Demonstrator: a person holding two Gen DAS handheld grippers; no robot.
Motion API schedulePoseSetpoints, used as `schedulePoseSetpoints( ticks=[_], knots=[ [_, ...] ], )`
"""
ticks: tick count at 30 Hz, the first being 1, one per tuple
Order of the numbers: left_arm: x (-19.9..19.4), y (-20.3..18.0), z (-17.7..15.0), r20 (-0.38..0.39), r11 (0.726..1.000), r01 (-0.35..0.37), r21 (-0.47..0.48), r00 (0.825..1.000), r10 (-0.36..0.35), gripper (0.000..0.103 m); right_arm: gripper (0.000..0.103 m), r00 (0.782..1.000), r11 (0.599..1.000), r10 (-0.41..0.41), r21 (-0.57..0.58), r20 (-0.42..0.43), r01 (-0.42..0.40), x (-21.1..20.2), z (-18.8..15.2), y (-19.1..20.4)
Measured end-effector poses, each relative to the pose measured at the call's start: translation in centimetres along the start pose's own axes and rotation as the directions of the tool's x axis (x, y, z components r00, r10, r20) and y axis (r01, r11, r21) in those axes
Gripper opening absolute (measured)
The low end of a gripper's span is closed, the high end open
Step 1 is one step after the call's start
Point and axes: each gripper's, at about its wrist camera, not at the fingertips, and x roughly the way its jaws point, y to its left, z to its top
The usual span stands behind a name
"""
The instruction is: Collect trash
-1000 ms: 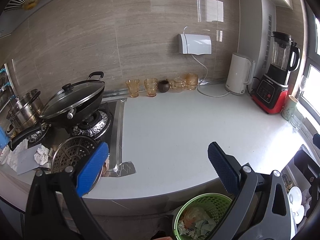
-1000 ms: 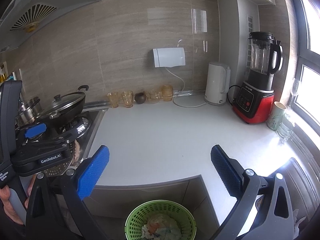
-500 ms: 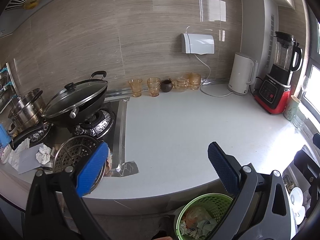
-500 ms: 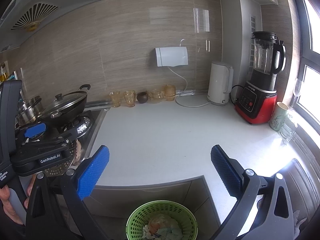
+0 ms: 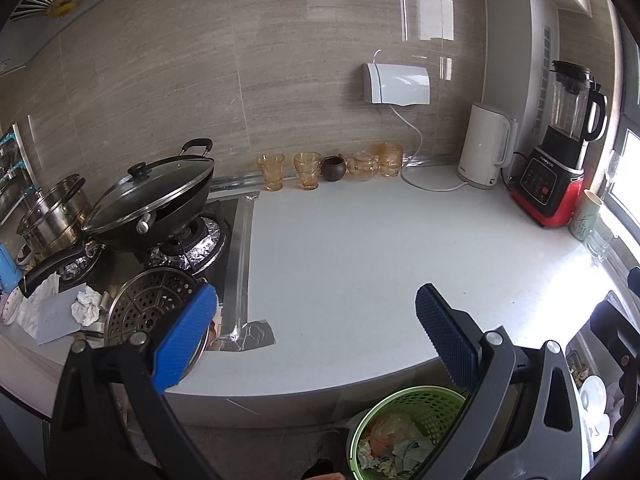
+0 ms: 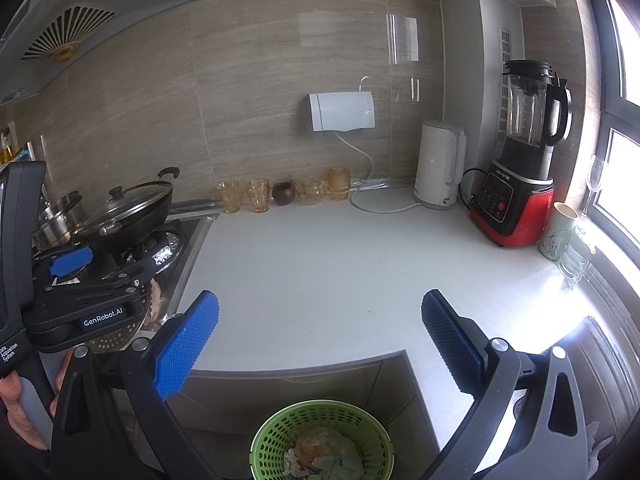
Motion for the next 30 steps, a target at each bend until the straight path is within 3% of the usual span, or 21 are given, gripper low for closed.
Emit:
schedulePoseSetpoints(
  ticks=[30],
  knots=[
    [0.12, 0.25, 0.08, 0.005, 1.000, -0.002, 0.008, 1.000, 0.002, 0.095, 0.101, 1.000, 1.000, 0.005, -0.014, -0.015, -0.005, 0.63, 0.10, 0.61]
  ],
)
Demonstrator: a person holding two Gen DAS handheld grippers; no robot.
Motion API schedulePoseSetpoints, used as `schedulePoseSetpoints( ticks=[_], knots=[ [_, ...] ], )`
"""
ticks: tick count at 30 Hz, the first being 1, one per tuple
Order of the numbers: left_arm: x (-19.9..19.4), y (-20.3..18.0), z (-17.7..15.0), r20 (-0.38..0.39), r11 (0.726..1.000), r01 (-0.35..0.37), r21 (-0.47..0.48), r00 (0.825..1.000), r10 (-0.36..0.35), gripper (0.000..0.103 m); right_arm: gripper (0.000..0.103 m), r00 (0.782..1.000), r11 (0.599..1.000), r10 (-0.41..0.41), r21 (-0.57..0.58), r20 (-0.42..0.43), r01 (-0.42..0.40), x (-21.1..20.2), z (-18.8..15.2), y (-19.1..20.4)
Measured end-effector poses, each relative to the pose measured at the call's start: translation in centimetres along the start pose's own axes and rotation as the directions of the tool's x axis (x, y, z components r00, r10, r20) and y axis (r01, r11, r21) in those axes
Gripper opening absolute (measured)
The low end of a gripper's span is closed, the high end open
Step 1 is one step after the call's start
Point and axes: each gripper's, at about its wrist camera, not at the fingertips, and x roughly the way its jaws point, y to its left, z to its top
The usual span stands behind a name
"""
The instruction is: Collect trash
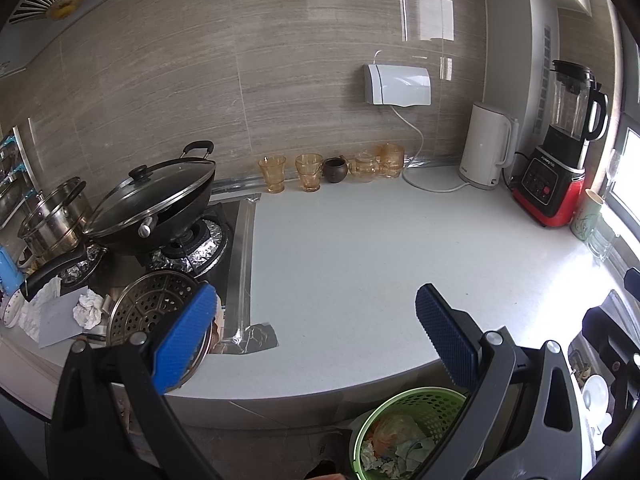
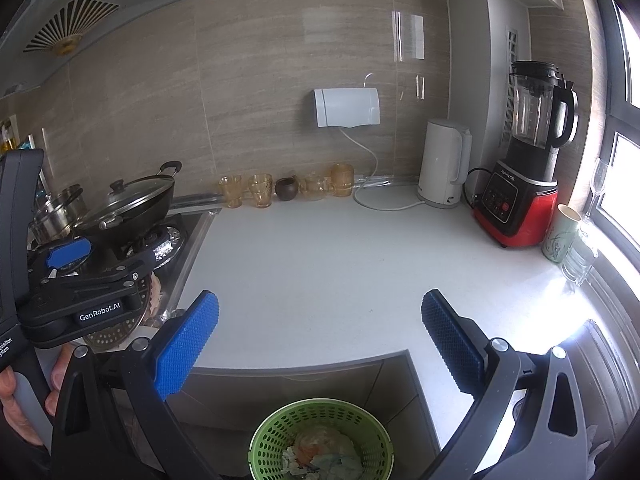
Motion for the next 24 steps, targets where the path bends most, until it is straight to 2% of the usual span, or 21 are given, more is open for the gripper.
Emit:
schedulePoseSetpoints(
  ticks=[24],
  knots=[
    [0.53, -0.13, -0.24, -0.015, 1.000, 0.004, 0.017, 1.000, -0.003, 0.095, 0.101, 1.000, 1.000, 0.003, 0.000, -0.010, -0.003, 0.46, -0.23, 0.27]
  ],
)
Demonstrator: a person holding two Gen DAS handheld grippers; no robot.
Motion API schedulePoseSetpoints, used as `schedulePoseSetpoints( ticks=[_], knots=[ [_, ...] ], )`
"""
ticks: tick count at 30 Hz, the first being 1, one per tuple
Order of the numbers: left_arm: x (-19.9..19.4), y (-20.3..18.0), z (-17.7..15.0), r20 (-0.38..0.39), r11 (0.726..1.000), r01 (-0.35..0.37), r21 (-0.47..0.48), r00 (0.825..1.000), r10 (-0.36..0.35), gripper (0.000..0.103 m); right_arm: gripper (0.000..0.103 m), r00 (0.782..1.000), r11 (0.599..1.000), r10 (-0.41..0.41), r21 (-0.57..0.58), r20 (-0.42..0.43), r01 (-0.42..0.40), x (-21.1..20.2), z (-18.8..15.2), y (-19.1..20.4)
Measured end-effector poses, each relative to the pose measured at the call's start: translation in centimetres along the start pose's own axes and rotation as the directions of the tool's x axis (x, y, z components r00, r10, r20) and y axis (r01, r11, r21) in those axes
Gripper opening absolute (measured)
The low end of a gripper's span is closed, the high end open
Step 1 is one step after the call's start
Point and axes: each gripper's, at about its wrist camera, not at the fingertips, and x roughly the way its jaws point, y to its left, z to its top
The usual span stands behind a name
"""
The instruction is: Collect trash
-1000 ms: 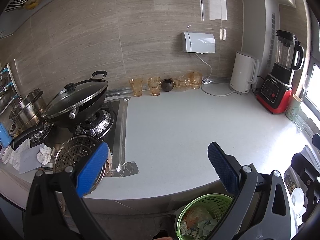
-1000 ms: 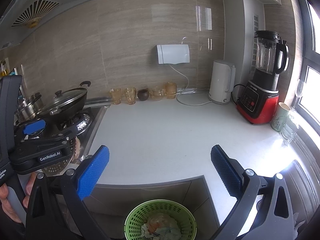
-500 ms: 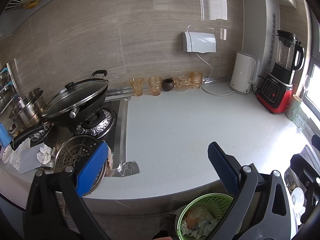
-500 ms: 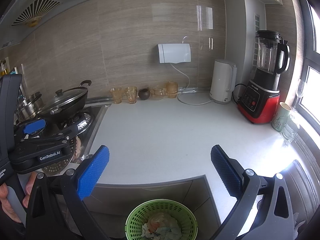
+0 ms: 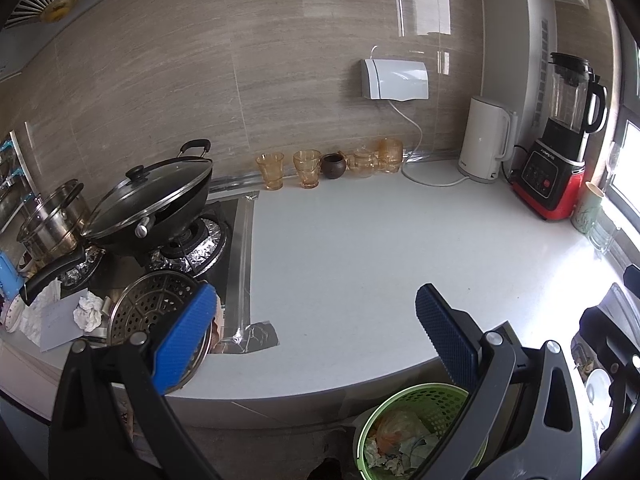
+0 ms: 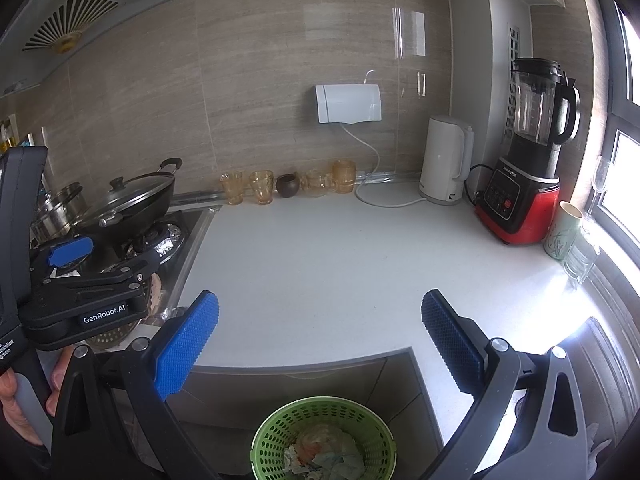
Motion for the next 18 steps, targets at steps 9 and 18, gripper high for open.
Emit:
schedulePoseSetpoints(
  ticks=[9, 18],
  knots=[
    [0.13, -0.60, -0.02, 0.013, 1.000, -0.001, 0.009, 1.000, 0.001, 0.095, 0.101, 1.000, 1.000, 0.001, 0.003, -0.009, -0.001, 0.30, -0.25, -0.08],
    [1.03, 0.18, 0.08, -0.033, 1.000, 0.012, -0.024, 0.999, -0.013, 0.095, 0.101, 1.000, 1.000, 0.002, 0.007, -0.011, -0.002, 0.43, -0.23, 0.05]
  ],
)
